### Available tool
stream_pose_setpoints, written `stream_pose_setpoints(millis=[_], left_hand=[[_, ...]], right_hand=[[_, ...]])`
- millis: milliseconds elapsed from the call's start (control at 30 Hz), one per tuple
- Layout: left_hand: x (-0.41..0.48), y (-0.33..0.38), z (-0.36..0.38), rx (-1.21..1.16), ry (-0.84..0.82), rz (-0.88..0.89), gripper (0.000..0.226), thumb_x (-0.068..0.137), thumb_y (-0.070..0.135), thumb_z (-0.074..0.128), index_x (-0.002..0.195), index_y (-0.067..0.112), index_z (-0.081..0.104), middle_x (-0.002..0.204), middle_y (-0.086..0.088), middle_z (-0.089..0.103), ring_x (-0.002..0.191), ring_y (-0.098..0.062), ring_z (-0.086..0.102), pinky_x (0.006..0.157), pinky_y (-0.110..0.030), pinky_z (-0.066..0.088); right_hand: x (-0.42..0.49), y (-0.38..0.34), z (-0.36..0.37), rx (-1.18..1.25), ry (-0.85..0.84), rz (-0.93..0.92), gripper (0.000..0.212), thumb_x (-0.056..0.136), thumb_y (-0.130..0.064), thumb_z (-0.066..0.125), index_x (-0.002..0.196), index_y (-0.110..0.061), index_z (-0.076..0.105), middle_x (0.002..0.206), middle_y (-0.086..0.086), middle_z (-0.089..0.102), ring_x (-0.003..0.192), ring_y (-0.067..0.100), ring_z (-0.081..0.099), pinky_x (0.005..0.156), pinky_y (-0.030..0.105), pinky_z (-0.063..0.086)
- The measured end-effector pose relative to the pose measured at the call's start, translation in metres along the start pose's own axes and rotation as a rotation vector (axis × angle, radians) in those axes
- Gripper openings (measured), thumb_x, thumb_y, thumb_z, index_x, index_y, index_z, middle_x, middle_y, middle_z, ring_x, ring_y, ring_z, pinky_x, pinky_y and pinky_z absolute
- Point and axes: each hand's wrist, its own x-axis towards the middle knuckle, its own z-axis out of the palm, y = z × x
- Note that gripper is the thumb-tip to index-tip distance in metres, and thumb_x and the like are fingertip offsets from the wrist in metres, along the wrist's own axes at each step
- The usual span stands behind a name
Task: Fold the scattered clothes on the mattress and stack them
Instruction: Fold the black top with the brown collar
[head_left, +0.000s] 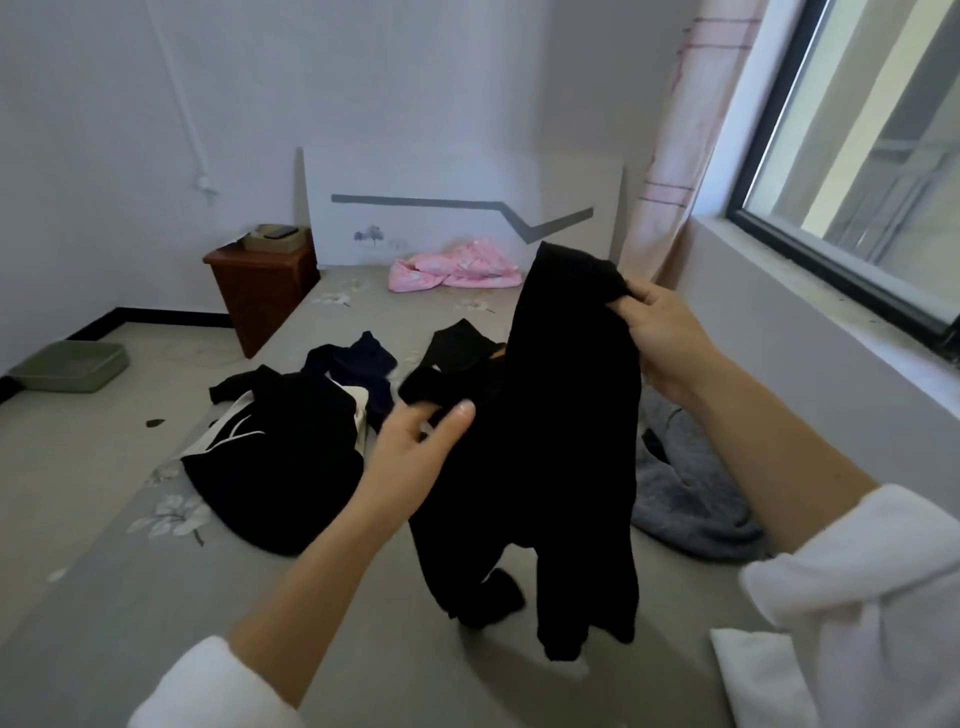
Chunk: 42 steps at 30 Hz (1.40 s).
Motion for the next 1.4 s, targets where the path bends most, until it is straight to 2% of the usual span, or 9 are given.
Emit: stream_pose_setpoints(millis=[167, 233, 400, 567, 767, 900, 1167, 1300, 1400], left_hand=[[-0.023, -0.069, 0.009, 0.421, -0.264, -0.191, 0.020, 0.081, 0.033, 0.073, 0.098, 0.023, 0.068, 0.128, 0.017, 0.049, 0.123, 0.001, 0.043, 0.096, -0.023, 0.040], [-0.033, -0.091, 0.022, 0.476, -0.283, -0.334, 0.045, 0.081, 0.042, 0.071, 0.119, 0.026, 0.054, 0.135, 0.011, 0.043, 0.121, -0.002, 0.042, 0.086, -0.017, 0.041], [-0.034, -0.102, 0.072, 0.210, -0.179, -0.399, 0.102, 0.075, 0.043, 0.074, 0.150, 0.019, 0.011, 0.140, 0.008, 0.035, 0.135, -0.016, 0.035, 0.109, -0.034, 0.036], [-0.013, -0.101, 0.087, 0.093, -0.062, -0.655, 0.055, 0.088, 0.035, 0.064, 0.135, 0.015, 0.041, 0.125, -0.004, 0.054, 0.115, -0.023, 0.052, 0.089, -0.028, 0.039], [-0.002, -0.095, 0.061, 0.038, 0.032, -0.534, 0.020, 0.098, 0.012, 0.047, 0.116, 0.012, 0.057, 0.107, -0.006, 0.064, 0.096, -0.021, 0.060, 0.080, -0.029, 0.046], [0.012, -0.063, 0.011, -0.019, 0.123, -0.412, 0.024, 0.099, 0.011, 0.046, 0.107, 0.020, 0.066, 0.083, -0.001, 0.069, 0.073, -0.015, 0.063, 0.063, -0.023, 0.048], [0.031, 0.000, -0.027, 0.179, 0.019, -0.189, 0.024, 0.096, 0.010, 0.049, 0.097, 0.025, 0.068, 0.091, -0.001, 0.068, 0.080, -0.010, 0.062, 0.062, -0.009, 0.050], [0.044, 0.022, -0.042, 0.289, -0.058, -0.152, 0.024, 0.096, 0.012, 0.050, 0.097, 0.027, 0.069, 0.078, 0.009, 0.071, 0.070, -0.006, 0.063, 0.059, -0.010, 0.049], [0.060, 0.042, -0.054, 0.316, -0.052, -0.065, 0.032, 0.095, 0.007, 0.051, 0.087, 0.032, 0.070, 0.071, 0.015, 0.071, 0.062, 0.004, 0.064, 0.058, -0.007, 0.049]], right_hand=[[-0.005, 0.001, 0.000, 0.029, -0.045, 0.018, 0.019, 0.096, -0.010, 0.051, 0.104, -0.008, 0.068, 0.088, 0.005, 0.070, 0.079, 0.015, 0.067, 0.068, 0.024, 0.055], [-0.008, 0.005, 0.002, 0.030, -0.040, 0.035, 0.021, 0.096, -0.009, 0.051, 0.110, -0.006, 0.067, 0.093, 0.006, 0.070, 0.082, 0.015, 0.067, 0.072, 0.024, 0.055], [-0.021, 0.008, -0.002, 0.048, -0.048, 0.082, 0.025, 0.095, -0.007, 0.051, 0.116, -0.008, 0.065, 0.103, 0.011, 0.069, 0.085, 0.016, 0.067, 0.073, 0.022, 0.057], [-0.035, 0.001, -0.022, 0.157, -0.051, 0.100, 0.020, 0.098, -0.007, 0.043, 0.105, -0.005, 0.062, 0.063, -0.007, 0.067, 0.055, 0.003, 0.062, 0.048, 0.015, 0.049], [-0.043, 0.007, -0.060, 0.018, 0.035, 0.120, 0.022, 0.100, -0.009, 0.043, 0.100, -0.013, 0.064, 0.054, -0.012, 0.059, 0.048, 0.003, 0.054, 0.051, 0.019, 0.042], [-0.049, 0.042, -0.102, -0.316, 0.114, 0.225, 0.020, 0.098, -0.007, 0.047, 0.108, -0.012, 0.064, 0.070, 0.003, 0.055, 0.062, 0.015, 0.048, 0.064, 0.030, 0.039], [-0.069, 0.081, -0.118, -0.553, -0.269, 0.389, 0.021, 0.084, 0.007, 0.063, 0.083, -0.012, 0.071, 0.069, -0.008, 0.071, 0.064, 0.003, 0.063, 0.061, 0.010, 0.047], [-0.062, 0.060, -0.118, -0.988, -0.434, 0.327, 0.027, 0.076, 0.010, 0.061, 0.084, -0.013, 0.072, 0.074, -0.002, 0.070, 0.068, 0.010, 0.061, 0.064, 0.018, 0.046], [-0.044, 0.049, -0.118, -1.214, -0.331, 0.204, 0.022, 0.081, 0.004, 0.057, 0.090, -0.010, 0.072, 0.085, 0.009, 0.070, 0.072, 0.018, 0.057, 0.063, 0.027, 0.042]])
